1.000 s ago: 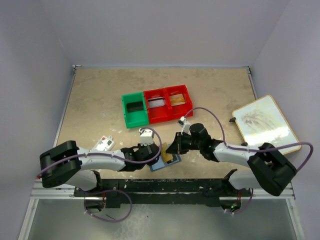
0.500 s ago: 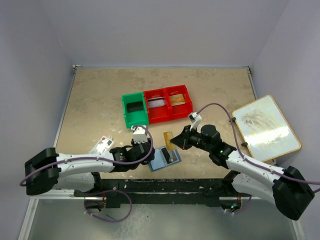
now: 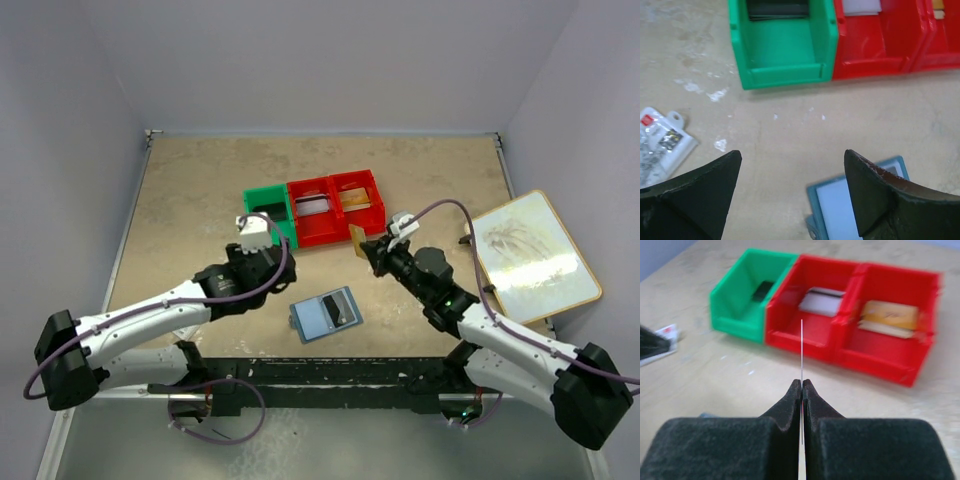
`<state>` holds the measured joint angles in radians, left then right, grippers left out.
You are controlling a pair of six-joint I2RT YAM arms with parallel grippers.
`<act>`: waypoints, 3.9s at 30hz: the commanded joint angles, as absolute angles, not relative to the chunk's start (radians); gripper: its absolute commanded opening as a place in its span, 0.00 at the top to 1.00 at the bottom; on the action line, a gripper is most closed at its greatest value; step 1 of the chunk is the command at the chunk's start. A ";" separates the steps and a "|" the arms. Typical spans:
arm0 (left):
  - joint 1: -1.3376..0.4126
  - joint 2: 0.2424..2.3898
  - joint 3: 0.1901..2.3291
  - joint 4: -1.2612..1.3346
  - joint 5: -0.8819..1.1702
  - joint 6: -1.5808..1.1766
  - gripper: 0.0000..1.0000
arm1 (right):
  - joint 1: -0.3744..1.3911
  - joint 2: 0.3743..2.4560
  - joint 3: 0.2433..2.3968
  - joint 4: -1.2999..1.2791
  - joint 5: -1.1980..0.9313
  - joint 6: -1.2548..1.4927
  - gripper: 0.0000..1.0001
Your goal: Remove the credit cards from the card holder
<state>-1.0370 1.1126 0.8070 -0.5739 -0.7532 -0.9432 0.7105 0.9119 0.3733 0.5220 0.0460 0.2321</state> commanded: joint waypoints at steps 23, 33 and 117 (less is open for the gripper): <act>-0.833 0.871 0.869 -0.738 -0.877 -0.622 0.18 | 0.443 1.515 0.861 0.497 -0.150 -0.099 1.00; -0.833 0.913 0.882 -0.764 -0.908 -0.632 0.19 | 0.443 1.610 0.900 0.435 -0.160 -0.085 1.00; -0.833 0.919 0.881 -0.747 -0.894 -0.604 0.22 | 0.436 1.916 1.182 0.230 -0.142 -0.983 0.97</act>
